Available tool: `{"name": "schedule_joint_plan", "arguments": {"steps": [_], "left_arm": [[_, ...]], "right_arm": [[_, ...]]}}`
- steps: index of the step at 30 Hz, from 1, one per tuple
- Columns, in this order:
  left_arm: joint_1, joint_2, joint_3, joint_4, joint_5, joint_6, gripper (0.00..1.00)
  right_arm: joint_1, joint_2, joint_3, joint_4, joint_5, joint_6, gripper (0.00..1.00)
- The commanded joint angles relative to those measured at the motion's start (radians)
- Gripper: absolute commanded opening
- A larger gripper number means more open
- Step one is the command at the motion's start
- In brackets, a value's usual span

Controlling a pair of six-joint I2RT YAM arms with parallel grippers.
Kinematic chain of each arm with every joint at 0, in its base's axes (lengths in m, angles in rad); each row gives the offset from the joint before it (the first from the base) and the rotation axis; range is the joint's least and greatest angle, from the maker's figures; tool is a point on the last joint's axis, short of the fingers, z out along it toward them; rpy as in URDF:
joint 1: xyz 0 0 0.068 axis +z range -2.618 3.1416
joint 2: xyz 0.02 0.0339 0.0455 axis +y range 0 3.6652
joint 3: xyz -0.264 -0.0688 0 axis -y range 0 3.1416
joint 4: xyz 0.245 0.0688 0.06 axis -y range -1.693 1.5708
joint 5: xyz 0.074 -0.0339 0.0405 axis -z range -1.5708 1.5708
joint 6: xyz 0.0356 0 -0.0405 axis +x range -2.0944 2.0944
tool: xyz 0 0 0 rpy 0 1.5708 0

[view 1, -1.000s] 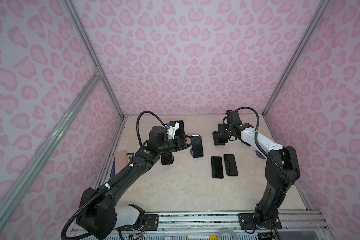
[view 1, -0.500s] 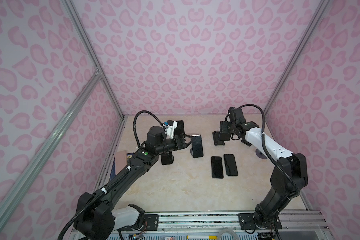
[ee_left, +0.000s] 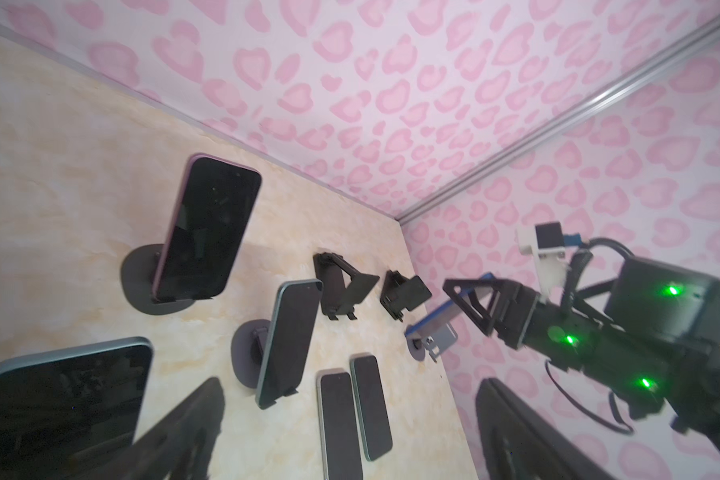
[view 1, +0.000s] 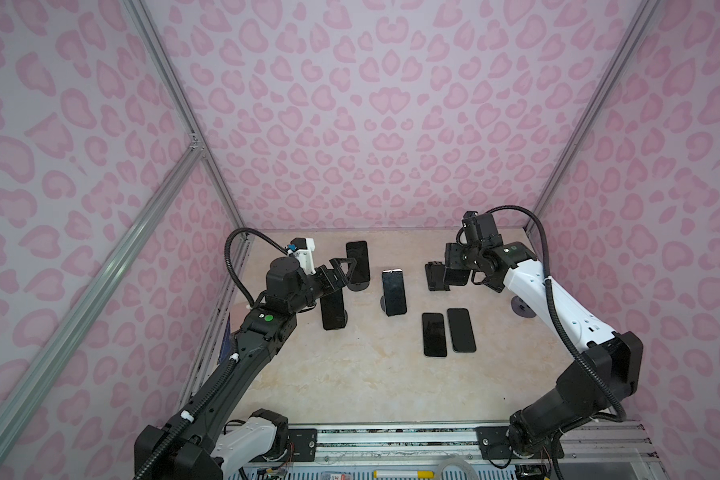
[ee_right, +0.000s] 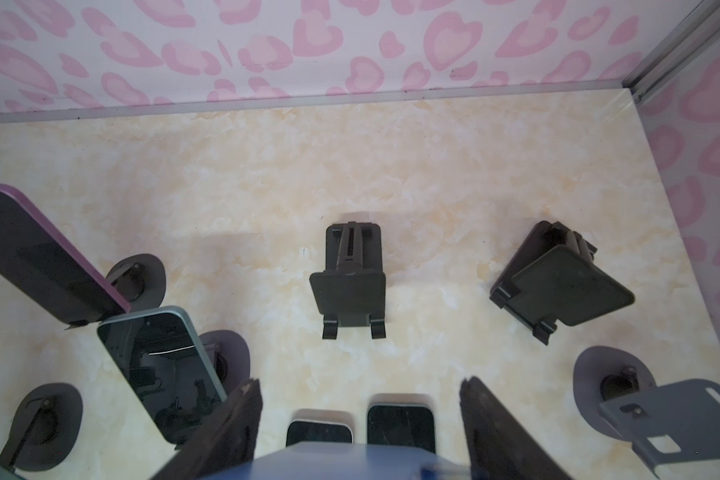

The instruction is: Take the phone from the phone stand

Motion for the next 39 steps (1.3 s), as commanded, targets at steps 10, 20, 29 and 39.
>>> {"name": "schedule_joint_plan", "arguments": {"steps": [10,20,29,39], "left_arm": [[0.034,0.023,0.009,-0.008,-0.027,-0.036,0.98],[0.034,0.049,0.016,-0.004,0.026,-0.053,0.98],[0.036,0.048,0.017,0.003,0.048,-0.06,0.98],[0.036,0.046,0.016,0.01,0.067,-0.071,0.98]], "right_arm": [[0.14,-0.093,-0.129,-0.058,-0.016,0.12,0.71],[0.272,-0.109,-0.235,-0.027,-0.059,0.274,0.7],[0.396,-0.075,-0.322,0.051,-0.06,0.381,0.7],[0.462,0.006,-0.362,0.099,-0.108,0.445,0.7]]}}
